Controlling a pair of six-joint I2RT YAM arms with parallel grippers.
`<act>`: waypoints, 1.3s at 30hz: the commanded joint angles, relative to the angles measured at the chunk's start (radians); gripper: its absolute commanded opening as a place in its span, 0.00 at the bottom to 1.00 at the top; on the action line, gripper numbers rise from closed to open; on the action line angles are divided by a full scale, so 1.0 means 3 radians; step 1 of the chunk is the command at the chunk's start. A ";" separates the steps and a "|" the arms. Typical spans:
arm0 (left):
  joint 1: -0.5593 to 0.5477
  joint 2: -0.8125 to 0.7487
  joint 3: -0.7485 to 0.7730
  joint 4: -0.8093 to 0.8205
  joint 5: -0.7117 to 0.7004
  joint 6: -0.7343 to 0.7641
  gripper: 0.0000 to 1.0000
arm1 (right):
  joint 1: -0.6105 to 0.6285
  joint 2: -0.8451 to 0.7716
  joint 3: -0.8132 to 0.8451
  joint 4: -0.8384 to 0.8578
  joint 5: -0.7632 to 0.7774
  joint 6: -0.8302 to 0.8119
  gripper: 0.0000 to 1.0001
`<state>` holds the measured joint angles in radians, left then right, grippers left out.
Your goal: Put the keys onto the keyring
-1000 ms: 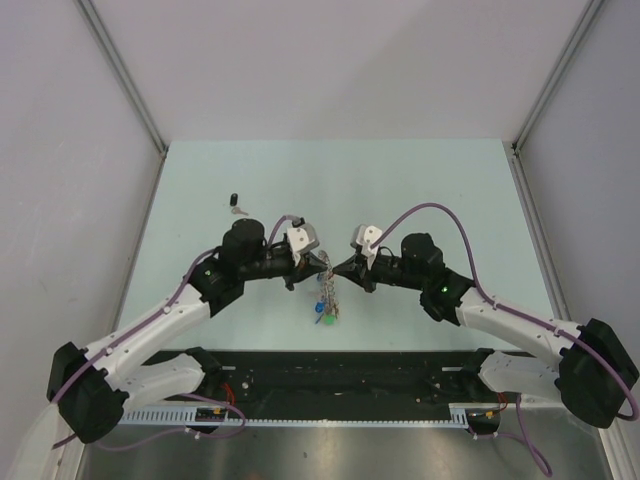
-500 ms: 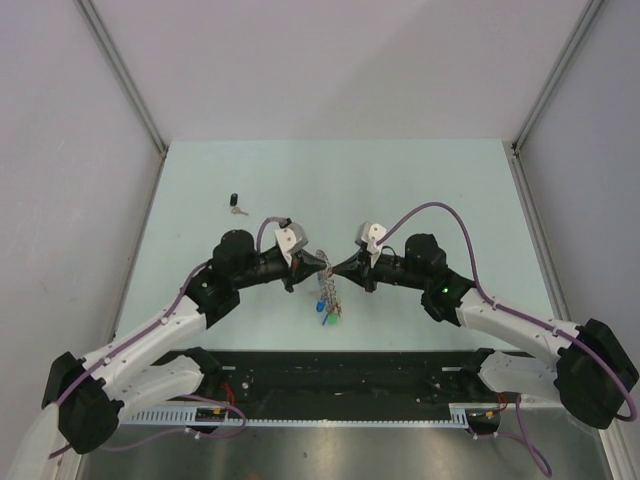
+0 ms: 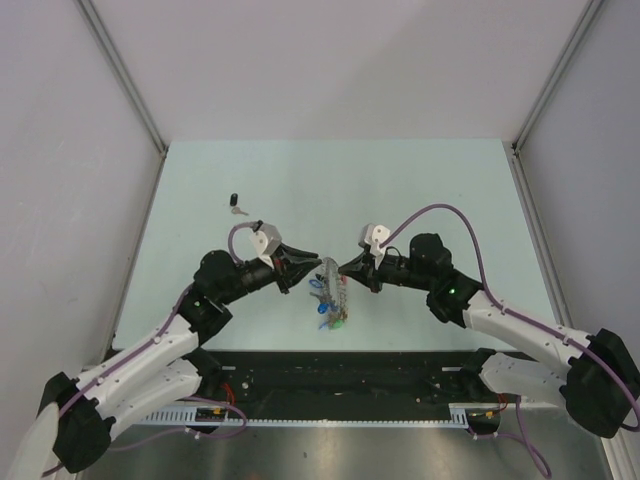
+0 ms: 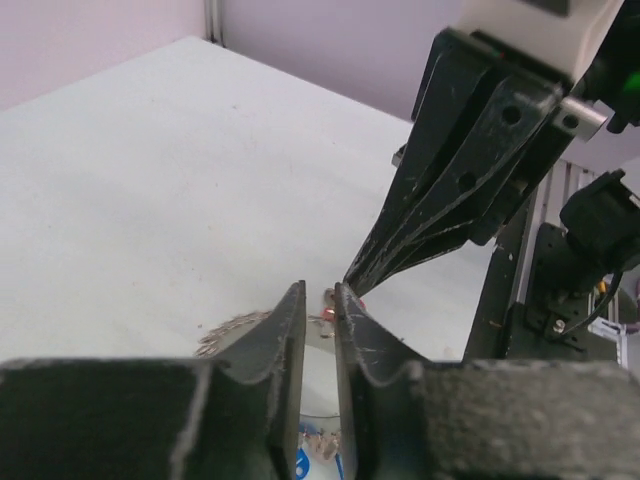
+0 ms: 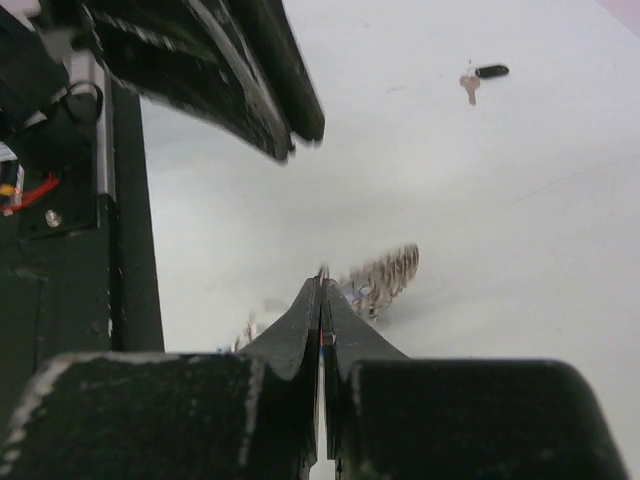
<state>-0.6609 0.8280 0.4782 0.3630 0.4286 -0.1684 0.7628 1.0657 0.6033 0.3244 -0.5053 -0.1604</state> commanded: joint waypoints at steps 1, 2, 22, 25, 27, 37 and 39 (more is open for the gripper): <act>0.0025 -0.0183 -0.0146 0.0324 -0.0196 -0.0226 0.24 | 0.0004 -0.0085 0.0285 -0.0340 0.0038 -0.0304 0.00; 0.0025 -0.0234 -0.0162 0.0304 -0.0206 -0.0231 0.27 | 0.0009 -0.0075 0.0330 -0.0416 0.0038 -0.0329 0.00; 0.0296 0.0436 0.0636 -0.0990 0.0576 0.0378 0.63 | -0.0006 0.0078 0.0719 -0.1193 0.0552 -0.0208 0.00; 0.0280 0.0349 0.0589 -0.1112 0.0453 0.0367 0.67 | -0.0052 0.0027 0.0714 -0.1529 0.0978 0.0283 0.10; 0.0275 0.0293 0.0605 -0.1184 0.0280 0.0398 0.69 | -0.0103 0.0037 0.0719 -0.1776 0.1136 0.0655 0.19; 0.0280 0.0052 0.0697 -0.1573 -0.0339 0.0495 0.76 | -0.0277 0.0037 0.0209 -0.2769 0.1439 0.2052 0.45; 0.0280 0.0012 0.0671 -0.1593 -0.0365 0.0495 0.77 | -0.0338 0.0063 0.0111 -0.2779 0.1383 0.2155 0.47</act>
<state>-0.5774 0.8608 0.6514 -0.0853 0.3820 -0.0341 0.6991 1.0885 0.6846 -0.4351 -0.1017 0.3096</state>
